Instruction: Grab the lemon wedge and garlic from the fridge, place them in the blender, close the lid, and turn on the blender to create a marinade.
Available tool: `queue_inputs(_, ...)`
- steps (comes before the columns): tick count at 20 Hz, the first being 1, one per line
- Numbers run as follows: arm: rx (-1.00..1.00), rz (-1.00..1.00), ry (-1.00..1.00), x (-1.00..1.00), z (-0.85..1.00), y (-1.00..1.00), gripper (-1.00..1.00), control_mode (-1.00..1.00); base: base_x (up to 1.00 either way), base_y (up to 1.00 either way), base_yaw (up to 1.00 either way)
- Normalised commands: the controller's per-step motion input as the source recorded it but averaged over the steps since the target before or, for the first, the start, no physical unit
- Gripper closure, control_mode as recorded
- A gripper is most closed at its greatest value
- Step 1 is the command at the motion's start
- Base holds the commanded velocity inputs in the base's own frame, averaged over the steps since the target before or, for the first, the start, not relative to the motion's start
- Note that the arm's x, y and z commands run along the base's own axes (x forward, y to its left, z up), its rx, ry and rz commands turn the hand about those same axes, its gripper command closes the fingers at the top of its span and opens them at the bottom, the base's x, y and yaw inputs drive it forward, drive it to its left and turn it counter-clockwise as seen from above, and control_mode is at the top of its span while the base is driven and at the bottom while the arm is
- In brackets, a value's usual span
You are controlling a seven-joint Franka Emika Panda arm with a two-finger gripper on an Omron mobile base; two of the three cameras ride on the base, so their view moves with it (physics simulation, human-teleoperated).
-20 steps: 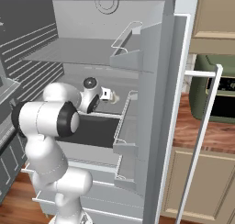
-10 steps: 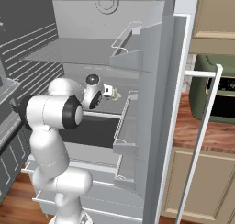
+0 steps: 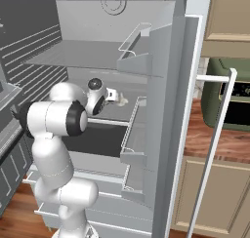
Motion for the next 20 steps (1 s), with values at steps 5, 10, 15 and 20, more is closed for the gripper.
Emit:
queue_inputs(5, 0.0, 0.05, -0.07, 0.11, 0.0, 0.02, -1.0, -1.0, 0.0, 0.0, 0.0)
queue_inputs(10, 0.0, 0.06, -0.02, 0.2, -0.05, 0.0, -1.0, -1.0, 0.0, 0.0, 0.0)
queue_inputs(15, 0.0, 0.05, 0.0, 0.15, -0.13, 0.0, 1.0, -1.0, 0.0, 0.0, 0.0)
queue_inputs(20, 0.0, 0.01, 0.05, 0.03, -0.25, 0.0, 1.0, -1.0, 0.0, 0.0, 0.0)
